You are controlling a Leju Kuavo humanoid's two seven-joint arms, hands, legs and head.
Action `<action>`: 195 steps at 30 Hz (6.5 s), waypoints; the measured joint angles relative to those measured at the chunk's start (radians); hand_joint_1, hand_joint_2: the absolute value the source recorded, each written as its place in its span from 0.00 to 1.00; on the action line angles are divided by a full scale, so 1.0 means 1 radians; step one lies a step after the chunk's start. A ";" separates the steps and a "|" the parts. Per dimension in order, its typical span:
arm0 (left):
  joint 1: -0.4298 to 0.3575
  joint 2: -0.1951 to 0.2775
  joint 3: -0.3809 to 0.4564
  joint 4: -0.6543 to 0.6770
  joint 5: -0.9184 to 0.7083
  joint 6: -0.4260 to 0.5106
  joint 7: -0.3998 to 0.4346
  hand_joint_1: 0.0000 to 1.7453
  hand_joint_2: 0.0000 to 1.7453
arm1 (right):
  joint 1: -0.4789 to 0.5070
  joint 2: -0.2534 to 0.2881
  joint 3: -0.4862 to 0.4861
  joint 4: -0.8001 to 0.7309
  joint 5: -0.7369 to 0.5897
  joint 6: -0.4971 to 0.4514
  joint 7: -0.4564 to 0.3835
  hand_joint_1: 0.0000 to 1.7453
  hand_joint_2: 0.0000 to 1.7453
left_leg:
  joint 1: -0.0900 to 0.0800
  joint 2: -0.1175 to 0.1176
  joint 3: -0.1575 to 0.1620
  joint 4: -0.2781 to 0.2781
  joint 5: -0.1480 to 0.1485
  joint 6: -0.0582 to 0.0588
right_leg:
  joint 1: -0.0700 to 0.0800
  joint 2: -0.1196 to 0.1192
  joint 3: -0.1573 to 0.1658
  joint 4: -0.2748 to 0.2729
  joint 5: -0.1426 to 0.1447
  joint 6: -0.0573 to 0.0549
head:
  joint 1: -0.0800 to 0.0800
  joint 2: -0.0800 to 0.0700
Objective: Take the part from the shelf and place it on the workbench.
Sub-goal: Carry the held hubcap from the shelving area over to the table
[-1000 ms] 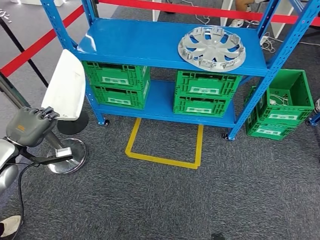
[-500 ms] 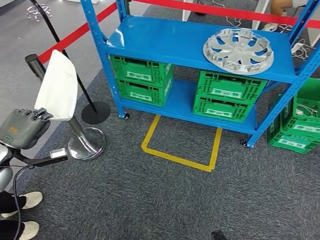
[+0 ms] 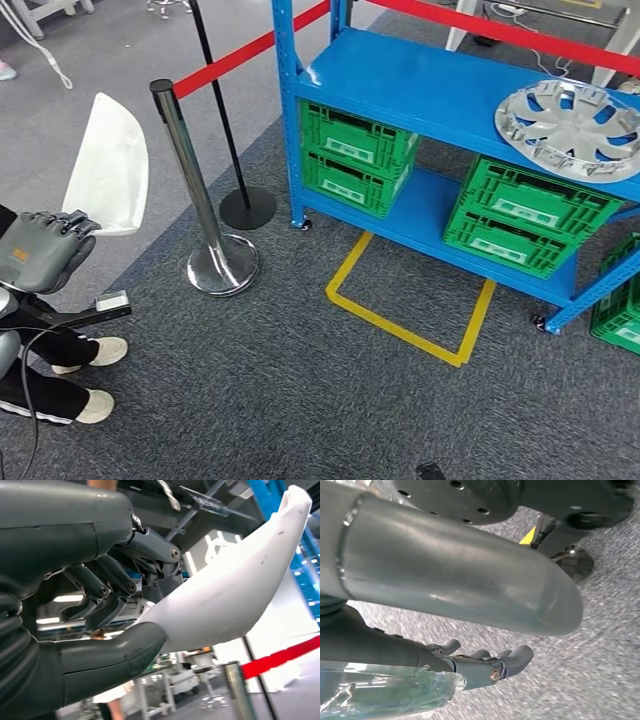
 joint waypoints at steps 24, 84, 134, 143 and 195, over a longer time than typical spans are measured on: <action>-0.005 0.031 0.025 -0.012 0.060 -0.060 -0.001 1.00 1.00 | -0.001 0.000 0.001 0.000 -0.002 0.008 0.009 0.00 0.00 | 0.000 0.084 0.004 0.004 -0.010 0.007 | 0.005 -0.072 -0.059 0.112 -0.078 0.014 | -0.006 0.000; 0.181 0.199 0.326 -0.189 0.246 -0.176 -0.065 1.00 1.00 | -0.001 0.004 0.003 0.000 0.000 0.006 0.010 0.00 0.00 | -0.001 0.088 -0.002 0.013 -0.017 0.003 | 0.009 -0.119 -0.017 0.028 -0.034 0.015 | -0.008 0.000; 0.169 0.158 0.299 -0.208 0.269 -0.233 -0.082 1.00 1.00 | 0.000 0.006 0.009 0.000 0.006 0.016 0.012 0.00 0.00 | 0.014 0.064 -0.145 0.277 -0.136 -0.040 | 0.009 -0.092 -0.004 -0.096 0.069 -0.019 | -0.007 0.000; 0.172 0.153 0.297 -0.208 0.273 -0.235 -0.083 1.00 1.00 | -0.004 0.007 0.009 0.000 0.006 0.016 0.012 0.00 0.00 | 0.014 0.126 -0.008 0.018 -0.022 -0.020 | 0.014 -0.187 0.022 -0.074 0.024 0.022 | -0.007 0.000; 0.173 0.155 0.297 -0.209 0.279 -0.238 -0.083 1.00 1.00 | -0.003 0.010 0.010 0.000 0.002 0.017 -0.009 0.00 0.00 | 0.009 0.050 -0.004 0.001 -0.010 -0.013 | 0.007 -0.039 -0.020 -0.066 0.058 0.006 | -0.002 0.000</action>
